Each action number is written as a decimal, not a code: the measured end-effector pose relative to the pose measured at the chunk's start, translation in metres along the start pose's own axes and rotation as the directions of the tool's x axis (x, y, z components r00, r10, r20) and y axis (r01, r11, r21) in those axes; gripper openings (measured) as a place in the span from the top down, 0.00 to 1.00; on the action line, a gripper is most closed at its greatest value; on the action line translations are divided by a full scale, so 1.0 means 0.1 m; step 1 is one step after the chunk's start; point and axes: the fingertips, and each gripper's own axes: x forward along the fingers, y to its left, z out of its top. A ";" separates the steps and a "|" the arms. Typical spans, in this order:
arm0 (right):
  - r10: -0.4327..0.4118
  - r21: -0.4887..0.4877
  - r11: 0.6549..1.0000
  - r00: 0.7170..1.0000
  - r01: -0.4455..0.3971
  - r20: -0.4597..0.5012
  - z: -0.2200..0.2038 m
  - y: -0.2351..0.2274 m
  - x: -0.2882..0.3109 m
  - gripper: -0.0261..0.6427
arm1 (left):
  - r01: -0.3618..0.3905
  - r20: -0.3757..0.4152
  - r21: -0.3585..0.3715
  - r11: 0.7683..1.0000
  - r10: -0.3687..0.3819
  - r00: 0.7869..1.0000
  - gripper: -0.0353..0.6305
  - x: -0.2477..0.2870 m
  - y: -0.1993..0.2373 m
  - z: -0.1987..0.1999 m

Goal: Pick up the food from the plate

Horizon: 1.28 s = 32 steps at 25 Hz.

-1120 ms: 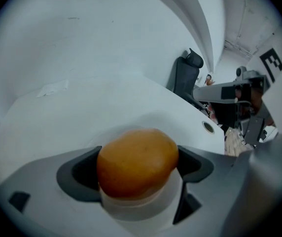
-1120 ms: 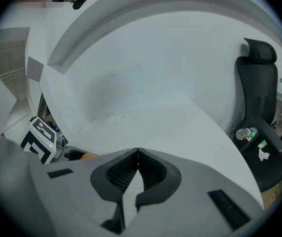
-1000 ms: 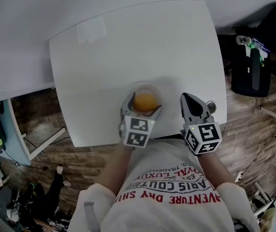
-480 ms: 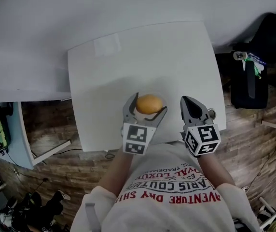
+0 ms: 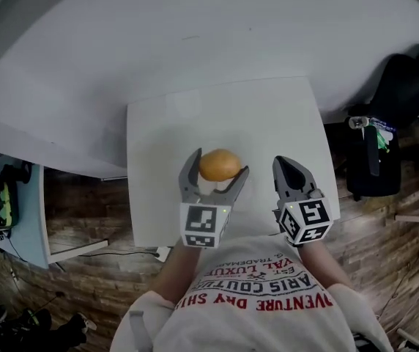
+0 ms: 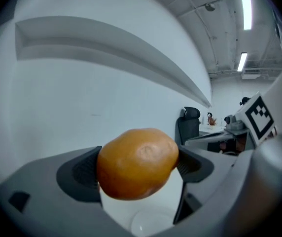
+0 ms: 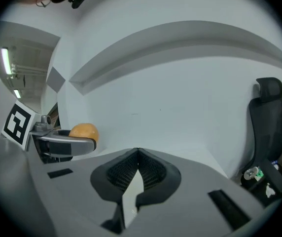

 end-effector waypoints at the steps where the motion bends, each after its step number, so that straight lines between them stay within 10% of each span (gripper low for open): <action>1: 0.008 -0.011 1.000 1.000 -0.007 0.016 0.06 0.05 -0.01 0.94 | -0.018 0.029 0.002 1.000 0.018 0.999 0.24 -0.05 0.05 0.08; 10: 0.059 -0.105 0.993 0.996 -0.051 0.071 0.33 0.35 -0.08 0.94 | -0.109 0.159 0.018 0.994 0.105 0.982 0.24 -0.35 0.31 0.43; 32: 0.076 -0.145 0.987 0.995 -0.067 0.059 0.22 0.40 -0.19 0.94 | -0.074 0.125 0.006 0.997 0.073 0.989 0.24 -0.35 0.08 0.26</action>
